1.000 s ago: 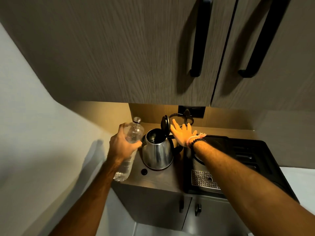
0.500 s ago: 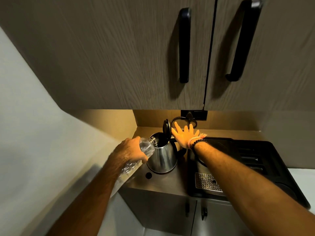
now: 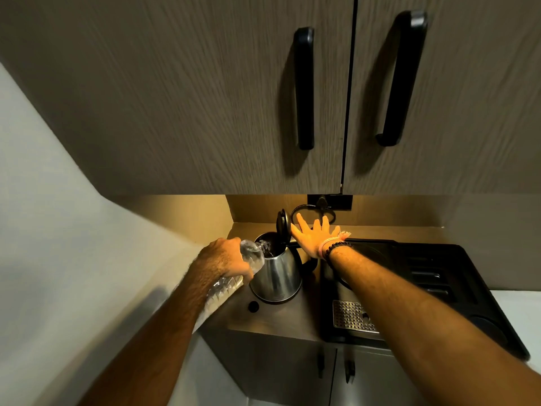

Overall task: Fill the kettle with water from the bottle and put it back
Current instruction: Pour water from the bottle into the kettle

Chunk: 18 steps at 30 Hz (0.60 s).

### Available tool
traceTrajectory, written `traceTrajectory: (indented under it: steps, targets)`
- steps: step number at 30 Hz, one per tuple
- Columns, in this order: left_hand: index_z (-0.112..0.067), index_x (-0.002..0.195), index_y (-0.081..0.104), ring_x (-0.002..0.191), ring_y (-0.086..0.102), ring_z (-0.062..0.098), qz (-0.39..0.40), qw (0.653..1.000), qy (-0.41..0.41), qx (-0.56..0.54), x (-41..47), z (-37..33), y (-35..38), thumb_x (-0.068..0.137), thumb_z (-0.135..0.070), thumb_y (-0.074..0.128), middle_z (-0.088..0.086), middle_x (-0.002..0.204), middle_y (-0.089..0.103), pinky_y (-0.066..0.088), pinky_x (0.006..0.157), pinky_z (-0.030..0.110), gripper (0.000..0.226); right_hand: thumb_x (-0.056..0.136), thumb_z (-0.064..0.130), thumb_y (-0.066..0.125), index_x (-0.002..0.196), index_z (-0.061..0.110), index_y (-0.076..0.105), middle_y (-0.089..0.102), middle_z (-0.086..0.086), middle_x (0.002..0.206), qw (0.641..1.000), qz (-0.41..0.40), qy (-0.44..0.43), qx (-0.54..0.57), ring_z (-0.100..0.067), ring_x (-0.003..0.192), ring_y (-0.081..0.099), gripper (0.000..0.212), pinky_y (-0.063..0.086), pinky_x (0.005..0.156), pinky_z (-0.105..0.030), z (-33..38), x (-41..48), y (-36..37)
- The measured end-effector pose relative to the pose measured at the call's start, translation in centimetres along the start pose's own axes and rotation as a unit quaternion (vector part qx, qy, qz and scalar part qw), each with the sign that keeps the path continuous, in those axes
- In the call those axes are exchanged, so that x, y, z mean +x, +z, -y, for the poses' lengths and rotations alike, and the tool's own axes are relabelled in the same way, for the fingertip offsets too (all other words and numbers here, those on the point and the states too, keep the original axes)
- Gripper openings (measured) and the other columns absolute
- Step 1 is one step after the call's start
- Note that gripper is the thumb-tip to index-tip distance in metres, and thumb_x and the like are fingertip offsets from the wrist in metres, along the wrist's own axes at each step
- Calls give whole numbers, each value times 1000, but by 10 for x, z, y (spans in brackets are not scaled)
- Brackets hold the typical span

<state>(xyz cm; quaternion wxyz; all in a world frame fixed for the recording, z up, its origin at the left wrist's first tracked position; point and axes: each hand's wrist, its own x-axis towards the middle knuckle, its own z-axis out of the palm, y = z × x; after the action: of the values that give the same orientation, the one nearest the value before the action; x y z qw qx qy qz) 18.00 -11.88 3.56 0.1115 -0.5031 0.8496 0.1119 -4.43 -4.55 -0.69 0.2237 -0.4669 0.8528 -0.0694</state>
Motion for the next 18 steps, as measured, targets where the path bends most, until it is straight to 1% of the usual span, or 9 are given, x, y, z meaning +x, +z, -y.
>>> traceTrajectory:
  steps: [5,11,15,18]
  targets:
    - [-23,129,48,103,57,25,-3,1000,-5,-1,-1,0,0,40,-52,81,6,119,61,55,80,41,99,87,81,8,155,42,-5,1,-14,168,1000,-1,2,-6,-37,154,-9,79,-9,114,-70,1,-2,-2]
    - [-23,133,46,109,57,28,0,1000,-17,-14,-2,5,3,46,-49,83,7,124,59,54,86,45,97,87,80,8,155,43,-5,-1,-13,168,1000,2,-2,-8,-36,154,-10,79,-10,113,-71,0,0,0]
    - [-22,135,45,113,56,30,6,1000,-18,-20,-1,6,3,49,-47,84,8,129,58,54,88,46,97,87,81,7,155,44,-6,-1,-13,168,1000,2,2,-8,-36,154,-11,79,-11,112,-71,0,2,2]
    - [-23,133,48,110,57,28,1,1000,-17,-17,-1,8,3,47,-48,84,7,127,60,54,86,44,97,87,81,7,154,44,-5,0,-13,168,1000,2,4,-9,-36,154,-10,78,-11,112,-71,0,3,2]
